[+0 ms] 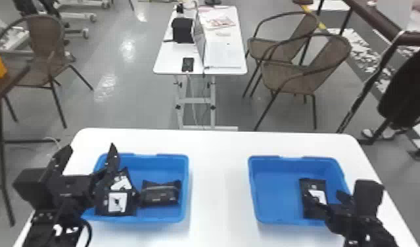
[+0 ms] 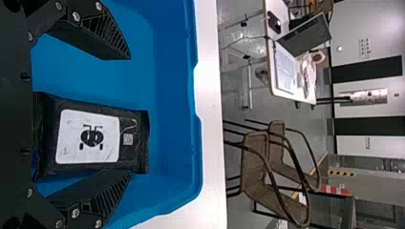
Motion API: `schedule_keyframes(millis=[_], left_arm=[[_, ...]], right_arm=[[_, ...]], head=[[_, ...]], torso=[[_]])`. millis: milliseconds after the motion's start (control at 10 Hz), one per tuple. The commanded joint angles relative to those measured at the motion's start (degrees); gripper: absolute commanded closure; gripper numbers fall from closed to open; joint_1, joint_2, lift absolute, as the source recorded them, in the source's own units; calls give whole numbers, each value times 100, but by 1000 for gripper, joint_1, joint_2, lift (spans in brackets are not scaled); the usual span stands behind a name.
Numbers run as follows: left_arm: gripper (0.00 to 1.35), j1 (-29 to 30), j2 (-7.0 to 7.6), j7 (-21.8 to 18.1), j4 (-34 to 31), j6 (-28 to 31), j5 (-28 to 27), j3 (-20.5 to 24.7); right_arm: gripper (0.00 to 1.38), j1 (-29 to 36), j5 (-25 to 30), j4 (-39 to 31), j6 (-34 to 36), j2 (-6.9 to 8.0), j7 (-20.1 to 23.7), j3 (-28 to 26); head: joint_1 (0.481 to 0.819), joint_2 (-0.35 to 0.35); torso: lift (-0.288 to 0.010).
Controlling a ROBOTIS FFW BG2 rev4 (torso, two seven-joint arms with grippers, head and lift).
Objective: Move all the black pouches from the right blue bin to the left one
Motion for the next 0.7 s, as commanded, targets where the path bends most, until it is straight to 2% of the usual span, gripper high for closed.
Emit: schedule_keyframes(millis=[0, 200, 600], left_arm=[[145, 9, -15, -1, 0, 3, 31, -2], [145, 9, -15, -1, 0, 3, 57, -29], [145, 35, -15, -1, 0, -14, 57, -29]], right_arm=[[173, -292, 58, 552, -90, -35, -19, -27], [174, -539, 137, 1026, -125, -123, -54, -27], [171, -626, 287, 1387, 236, -140, -344, -27]], head=[[695, -37], [695, -47], [695, -67]], torso=[[10], [10], [10]])
